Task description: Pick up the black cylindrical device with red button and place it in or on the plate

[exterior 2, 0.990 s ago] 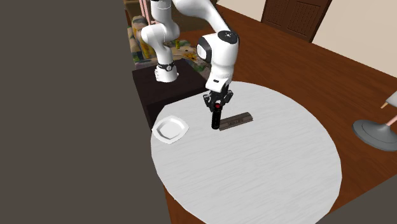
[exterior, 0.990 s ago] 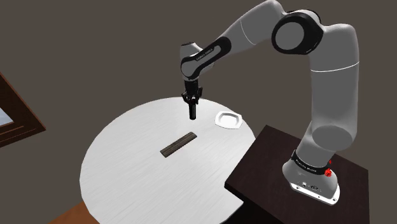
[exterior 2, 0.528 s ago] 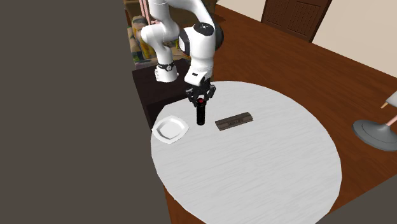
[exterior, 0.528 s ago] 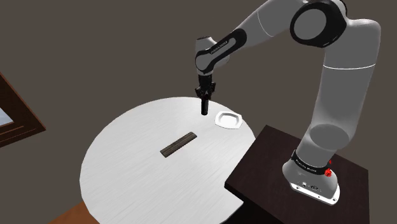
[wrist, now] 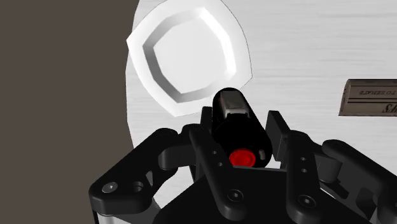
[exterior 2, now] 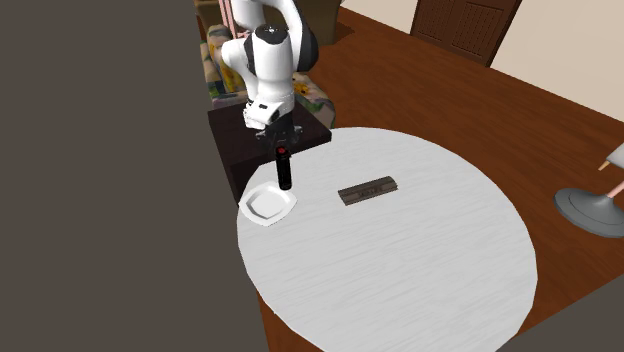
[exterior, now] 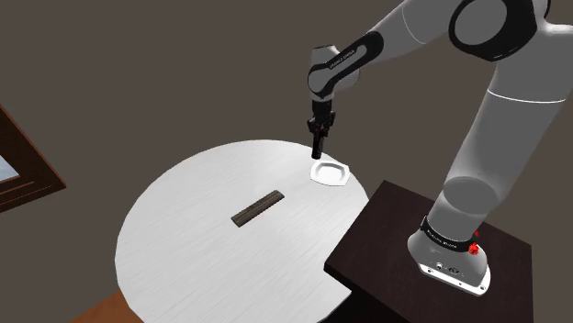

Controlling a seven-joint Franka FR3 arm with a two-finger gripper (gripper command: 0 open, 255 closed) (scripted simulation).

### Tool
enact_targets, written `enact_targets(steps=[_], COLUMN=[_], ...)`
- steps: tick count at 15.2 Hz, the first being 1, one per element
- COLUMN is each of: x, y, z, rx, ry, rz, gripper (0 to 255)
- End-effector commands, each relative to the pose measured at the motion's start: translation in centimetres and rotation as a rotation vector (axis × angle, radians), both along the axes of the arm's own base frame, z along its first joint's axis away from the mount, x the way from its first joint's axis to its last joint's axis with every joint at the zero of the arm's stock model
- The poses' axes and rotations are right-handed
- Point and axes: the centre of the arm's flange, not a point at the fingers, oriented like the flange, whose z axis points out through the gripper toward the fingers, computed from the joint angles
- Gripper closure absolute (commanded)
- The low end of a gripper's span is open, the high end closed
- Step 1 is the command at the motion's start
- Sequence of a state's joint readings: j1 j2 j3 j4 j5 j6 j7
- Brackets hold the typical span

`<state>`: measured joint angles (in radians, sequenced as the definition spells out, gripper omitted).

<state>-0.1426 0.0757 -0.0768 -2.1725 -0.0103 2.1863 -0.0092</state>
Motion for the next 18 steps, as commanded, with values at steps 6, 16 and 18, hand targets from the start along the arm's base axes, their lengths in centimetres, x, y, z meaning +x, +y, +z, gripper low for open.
enact_targets(steps=[6, 16, 18], x=[-4.2, -4.2, -4.2], y=[-5.7, -5.7, -5.7], z=[0.8, -4.5, -5.5], rx=[0.000, 0.000, 0.000], ry=[0.000, 0.000, 0.000], rz=[0.001, 0.001, 0.001], gripper=[255, 255, 255])
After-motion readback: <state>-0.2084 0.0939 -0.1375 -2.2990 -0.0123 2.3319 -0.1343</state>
